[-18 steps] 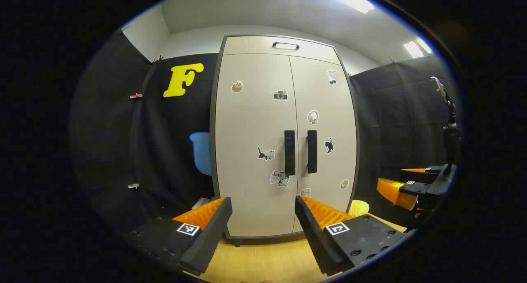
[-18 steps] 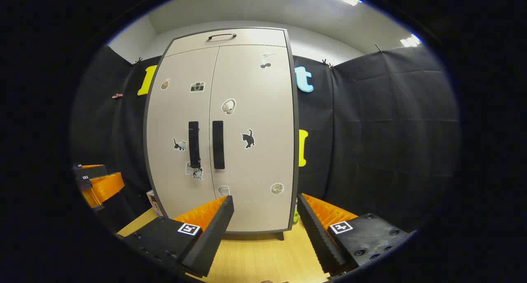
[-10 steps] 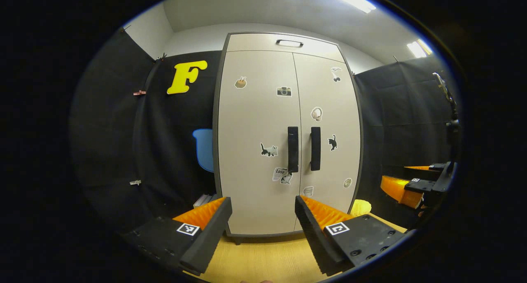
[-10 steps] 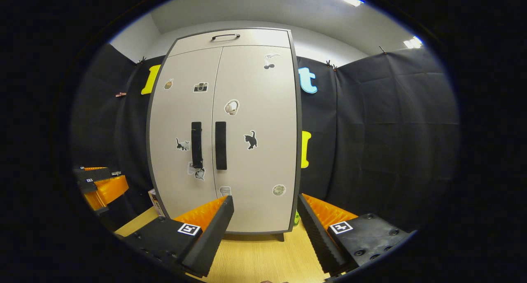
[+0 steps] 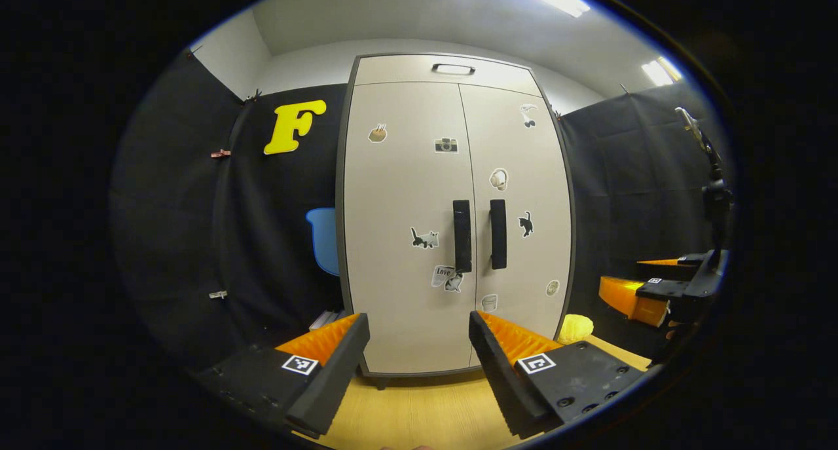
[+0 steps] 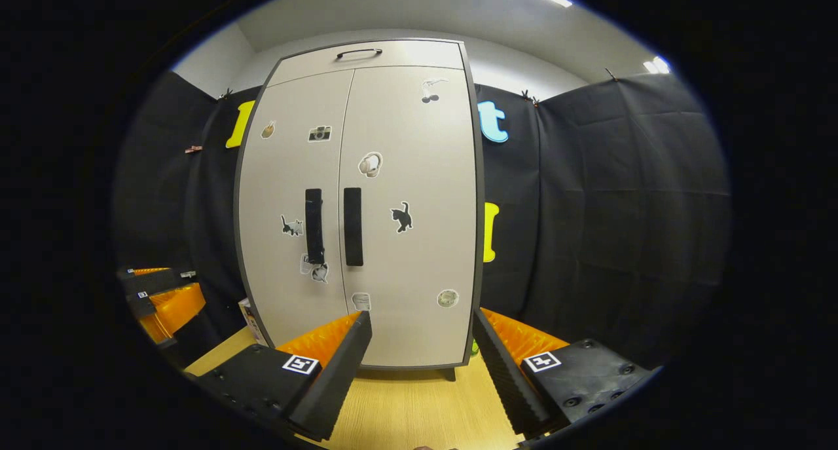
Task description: Open the right door of the double-door shoe cabinet with the right hand, and open the left door with the left hand.
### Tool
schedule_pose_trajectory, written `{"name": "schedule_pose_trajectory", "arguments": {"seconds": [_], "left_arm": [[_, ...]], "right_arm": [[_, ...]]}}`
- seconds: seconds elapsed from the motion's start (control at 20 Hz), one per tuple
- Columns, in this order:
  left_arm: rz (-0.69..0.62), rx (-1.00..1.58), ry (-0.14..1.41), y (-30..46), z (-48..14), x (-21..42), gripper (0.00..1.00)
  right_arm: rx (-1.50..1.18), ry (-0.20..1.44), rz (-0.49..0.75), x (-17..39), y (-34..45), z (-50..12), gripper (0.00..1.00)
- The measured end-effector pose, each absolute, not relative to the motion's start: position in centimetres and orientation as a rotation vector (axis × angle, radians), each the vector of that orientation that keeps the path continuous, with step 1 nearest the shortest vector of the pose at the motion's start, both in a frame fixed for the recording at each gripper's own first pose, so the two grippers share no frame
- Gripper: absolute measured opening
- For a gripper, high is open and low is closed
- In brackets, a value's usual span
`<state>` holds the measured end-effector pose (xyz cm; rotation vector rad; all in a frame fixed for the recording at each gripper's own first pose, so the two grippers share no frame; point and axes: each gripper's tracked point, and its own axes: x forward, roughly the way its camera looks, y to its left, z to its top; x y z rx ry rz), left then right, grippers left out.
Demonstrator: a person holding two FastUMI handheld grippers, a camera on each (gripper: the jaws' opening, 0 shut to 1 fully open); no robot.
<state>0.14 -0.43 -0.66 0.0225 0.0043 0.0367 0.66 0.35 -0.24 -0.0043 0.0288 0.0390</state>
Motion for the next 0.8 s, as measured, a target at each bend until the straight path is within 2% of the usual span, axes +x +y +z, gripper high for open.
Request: {"name": "schedule_pose_trajectory", "arguments": {"seconds": [0.8], "left_arm": [[0.095, -0.011, 0.028, 1.3, -1.5, -0.9, 0.94]], "right_arm": [[0.021, 0.025, 0.114, 3.0, 3.8, 2.0, 0.98]]}}
